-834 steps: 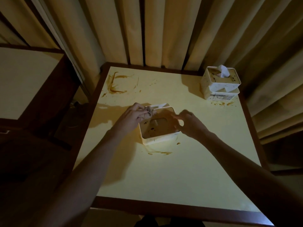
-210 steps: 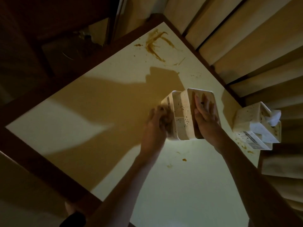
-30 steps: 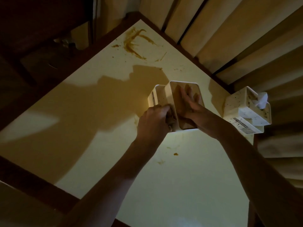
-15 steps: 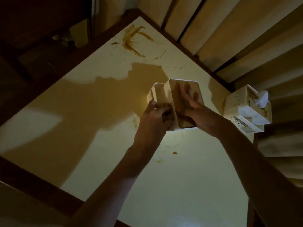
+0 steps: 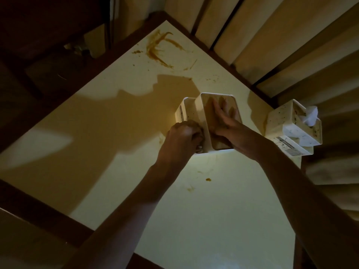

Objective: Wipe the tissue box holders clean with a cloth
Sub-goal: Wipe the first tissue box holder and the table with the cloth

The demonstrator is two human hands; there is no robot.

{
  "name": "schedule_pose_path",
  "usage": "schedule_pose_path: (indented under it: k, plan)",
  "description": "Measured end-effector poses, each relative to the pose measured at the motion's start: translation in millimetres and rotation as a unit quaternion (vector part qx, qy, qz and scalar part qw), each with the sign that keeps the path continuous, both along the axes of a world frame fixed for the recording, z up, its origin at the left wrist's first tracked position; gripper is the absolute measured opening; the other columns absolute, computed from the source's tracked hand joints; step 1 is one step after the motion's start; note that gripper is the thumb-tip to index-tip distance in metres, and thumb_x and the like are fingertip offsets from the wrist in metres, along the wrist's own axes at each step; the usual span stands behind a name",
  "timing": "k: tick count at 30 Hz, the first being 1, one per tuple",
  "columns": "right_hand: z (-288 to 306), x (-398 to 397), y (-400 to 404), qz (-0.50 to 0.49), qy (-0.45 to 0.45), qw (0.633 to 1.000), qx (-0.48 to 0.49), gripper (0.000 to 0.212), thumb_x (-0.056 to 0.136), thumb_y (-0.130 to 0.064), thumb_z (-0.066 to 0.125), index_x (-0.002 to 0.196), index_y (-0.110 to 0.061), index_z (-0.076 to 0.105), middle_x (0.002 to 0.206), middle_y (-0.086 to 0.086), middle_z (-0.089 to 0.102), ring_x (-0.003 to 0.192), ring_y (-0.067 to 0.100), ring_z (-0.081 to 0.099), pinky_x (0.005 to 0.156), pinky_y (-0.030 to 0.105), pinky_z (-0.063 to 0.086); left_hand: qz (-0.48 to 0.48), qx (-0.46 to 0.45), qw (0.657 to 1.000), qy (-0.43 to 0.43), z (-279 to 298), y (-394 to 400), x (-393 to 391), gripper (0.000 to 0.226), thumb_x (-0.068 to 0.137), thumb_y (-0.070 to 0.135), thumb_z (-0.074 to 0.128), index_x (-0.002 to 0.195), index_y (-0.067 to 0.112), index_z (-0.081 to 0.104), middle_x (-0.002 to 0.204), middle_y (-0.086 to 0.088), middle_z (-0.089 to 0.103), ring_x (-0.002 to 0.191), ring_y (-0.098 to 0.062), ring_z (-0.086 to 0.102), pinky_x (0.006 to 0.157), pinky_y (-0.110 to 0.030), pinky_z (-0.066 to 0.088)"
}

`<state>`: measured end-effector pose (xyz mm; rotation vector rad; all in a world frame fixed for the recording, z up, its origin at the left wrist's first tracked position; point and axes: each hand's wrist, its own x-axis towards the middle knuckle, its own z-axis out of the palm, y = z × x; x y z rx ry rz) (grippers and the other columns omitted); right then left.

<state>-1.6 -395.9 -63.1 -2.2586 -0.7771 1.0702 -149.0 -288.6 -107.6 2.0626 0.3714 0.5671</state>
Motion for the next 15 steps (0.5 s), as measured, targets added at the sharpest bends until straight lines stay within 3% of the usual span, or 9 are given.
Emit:
schedule_pose_path:
  k: [3,5,9,12,15]
  plan:
    - [-0.4,-2.0,-2.6,0.037,0.005,0.999,-0.003,0.088,0.058,-0.072,0.064,0.121,-0.081,0.004,0.157,-0.021,-0.010,0.146,0.022,-0.014,0.115,0.061,0.010,-0.070,0.039,0.997,0.000,-0.3,-1.2,-6.8,0.008,0.085,0.005,0.066,0.089,0.005,0.072,0.099,-0.008,0.071,0.088,-0.023,0.068,0.086,-0.024,0.047]
    - [-1.1,-1.4,-1.1,0.039,0.004,0.999,0.005,0.087,0.059,-0.073,0.064,0.121,-0.082,0.004,0.156,-0.022,-0.014,0.146,0.020,-0.016,0.115,0.061,0.009,-0.100,0.057,0.993,-0.006,-3.2,1.0,-9.1,0.010,0.085,0.007,0.066,0.092,0.007,0.073,0.103,-0.007,0.071,0.093,-0.024,0.067,0.090,-0.031,0.050]
    - [-1.5,0.1,2.5,0.001,0.021,1.000,0.015,0.082,0.061,-0.063,0.063,0.119,-0.081,0.009,0.152,-0.023,-0.021,0.146,0.020,-0.017,0.117,0.056,0.014,-0.030,0.027,0.999,-0.021,-0.6,6.8,-0.6,0.007,0.083,0.002,0.063,0.082,0.003,0.070,0.089,-0.010,0.069,0.076,-0.022,0.064,0.077,-0.012,0.041]
    - [-1.3,1.5,2.0,-0.009,0.034,0.999,0.011,0.084,0.065,-0.054,0.063,0.125,-0.077,0.009,0.154,-0.022,-0.017,0.146,0.022,-0.016,0.116,0.058,0.014,0.028,0.012,0.999,-0.011,-0.4,-1.1,5.4,0.008,0.080,-0.003,0.064,0.076,0.002,0.068,0.080,-0.010,0.068,0.066,-0.021,0.062,0.071,-0.011,0.040]
    - [-3.2,3.0,0.8,-0.007,0.040,0.999,0.016,0.083,0.065,-0.050,0.064,0.120,-0.081,0.010,0.156,-0.022,-0.013,0.146,0.023,-0.015,0.115,0.059,0.013,0.017,0.007,1.000,-0.008,-3.2,-5.8,1.9,0.010,0.084,0.000,0.062,0.078,0.005,0.069,0.085,-0.008,0.069,0.072,-0.021,0.064,0.071,-0.018,0.049]
